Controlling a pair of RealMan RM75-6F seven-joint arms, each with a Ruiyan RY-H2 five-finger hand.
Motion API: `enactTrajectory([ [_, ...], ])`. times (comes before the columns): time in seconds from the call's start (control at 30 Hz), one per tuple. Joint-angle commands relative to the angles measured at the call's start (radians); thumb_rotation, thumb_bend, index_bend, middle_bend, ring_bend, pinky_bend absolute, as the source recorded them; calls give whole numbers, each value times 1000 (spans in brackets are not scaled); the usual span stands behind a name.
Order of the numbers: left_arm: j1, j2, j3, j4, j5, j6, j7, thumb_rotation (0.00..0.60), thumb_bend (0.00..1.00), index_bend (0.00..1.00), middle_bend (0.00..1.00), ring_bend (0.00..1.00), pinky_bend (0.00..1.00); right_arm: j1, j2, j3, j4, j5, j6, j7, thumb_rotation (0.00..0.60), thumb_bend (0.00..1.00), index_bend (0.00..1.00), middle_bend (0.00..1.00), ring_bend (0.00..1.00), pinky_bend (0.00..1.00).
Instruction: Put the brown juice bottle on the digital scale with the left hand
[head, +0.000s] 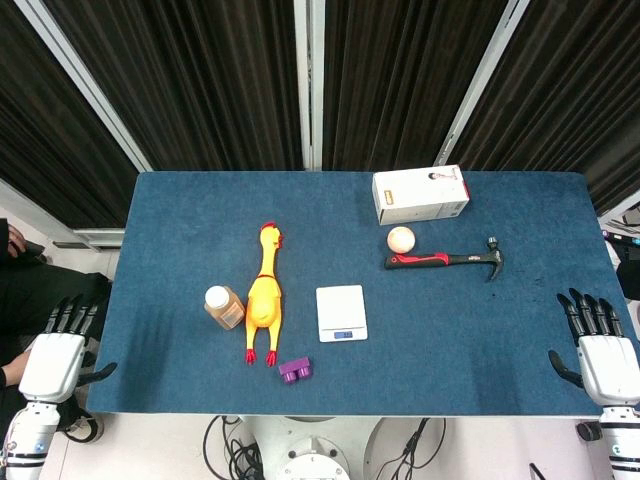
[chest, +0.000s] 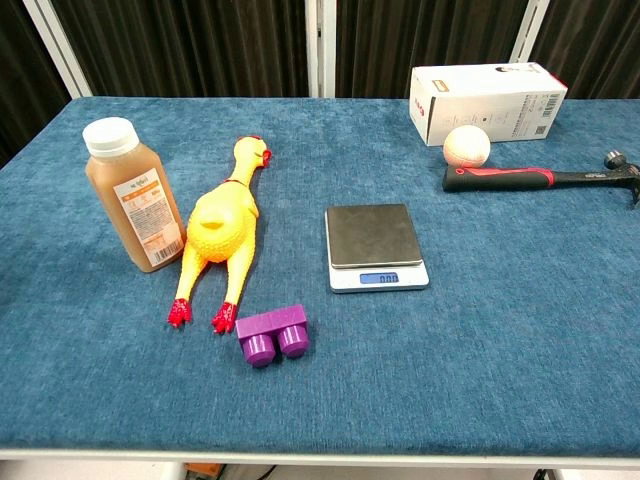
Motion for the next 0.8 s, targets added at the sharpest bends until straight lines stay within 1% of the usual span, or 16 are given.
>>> enactTrajectory([
  [0.03, 0, 0, 0, 0, 0, 0, 1, 600, 0, 36, 76, 0, 18, 0, 0, 0, -1, 1, 0, -1, 600, 219, 0, 0, 0, 0],
  [0.27, 0, 0, 0, -4, 4, 3, -1, 600, 0, 36, 76, 0, 18, -3, 3, 2, 2, 2, 6, 6, 600, 219, 0, 0, 0, 0],
  [0.47, -38, 7, -16, -33, 23, -26, -37, 600, 0, 36, 76, 0, 18, -8, 6, 4, 7, 4, 14, 19, 600, 219, 0, 0, 0, 0],
  [0.67, -121, 21, -48, -83, 42, -107, -81, 600, 0, 36, 76, 0, 18, -14, 6, 1, 13, 5, 19, 27, 600, 219, 0, 0, 0, 0],
  [0.8, -188, 6, -68, -95, 39, -186, -101, 600, 0, 36, 76, 0, 18, -15, 2, 4, 26, 12, 16, 36, 600, 218, 0, 0, 0, 0],
])
